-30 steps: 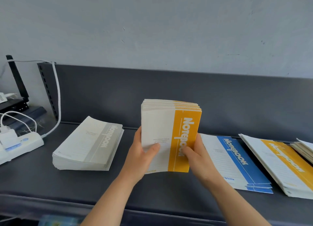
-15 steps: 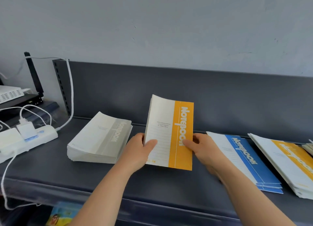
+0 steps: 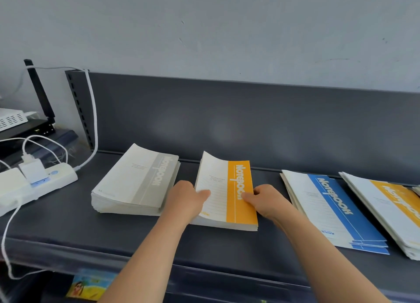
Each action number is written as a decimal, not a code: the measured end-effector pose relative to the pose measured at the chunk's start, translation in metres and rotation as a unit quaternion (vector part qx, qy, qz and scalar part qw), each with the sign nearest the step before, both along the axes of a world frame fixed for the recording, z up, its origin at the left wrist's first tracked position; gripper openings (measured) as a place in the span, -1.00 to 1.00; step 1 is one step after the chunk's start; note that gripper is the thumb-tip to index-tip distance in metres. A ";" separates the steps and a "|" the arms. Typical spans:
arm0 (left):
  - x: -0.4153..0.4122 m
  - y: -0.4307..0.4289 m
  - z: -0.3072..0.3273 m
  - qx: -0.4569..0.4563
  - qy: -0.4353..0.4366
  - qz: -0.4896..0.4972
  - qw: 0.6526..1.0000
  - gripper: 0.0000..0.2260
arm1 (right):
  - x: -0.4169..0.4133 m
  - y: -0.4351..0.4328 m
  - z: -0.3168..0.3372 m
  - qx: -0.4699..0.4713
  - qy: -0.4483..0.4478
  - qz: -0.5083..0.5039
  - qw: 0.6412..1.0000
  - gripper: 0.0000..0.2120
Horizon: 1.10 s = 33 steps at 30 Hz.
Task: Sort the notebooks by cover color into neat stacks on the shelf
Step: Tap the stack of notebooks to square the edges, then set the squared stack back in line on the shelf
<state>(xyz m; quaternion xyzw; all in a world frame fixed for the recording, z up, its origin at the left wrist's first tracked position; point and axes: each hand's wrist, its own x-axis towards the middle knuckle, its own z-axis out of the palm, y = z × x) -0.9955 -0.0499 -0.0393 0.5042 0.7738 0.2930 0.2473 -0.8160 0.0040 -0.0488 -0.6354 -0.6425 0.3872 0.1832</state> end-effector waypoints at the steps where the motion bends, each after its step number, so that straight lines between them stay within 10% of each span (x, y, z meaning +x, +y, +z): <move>1: 0.001 0.000 0.001 -0.004 0.002 0.000 1.000 -0.68 | 0.000 0.000 0.000 -0.001 -0.007 0.003 1.000 -0.72; 16: 0.045 -0.012 0.026 0.165 0.269 -0.025 0.949 -0.66 | 0.048 -0.020 0.016 0.323 -0.196 -0.004 0.926 -0.75; 33: 0.183 0.027 -0.005 0.115 0.232 -0.181 0.949 -0.67 | 0.164 -0.020 -0.013 0.247 -0.260 -0.049 0.932 -0.70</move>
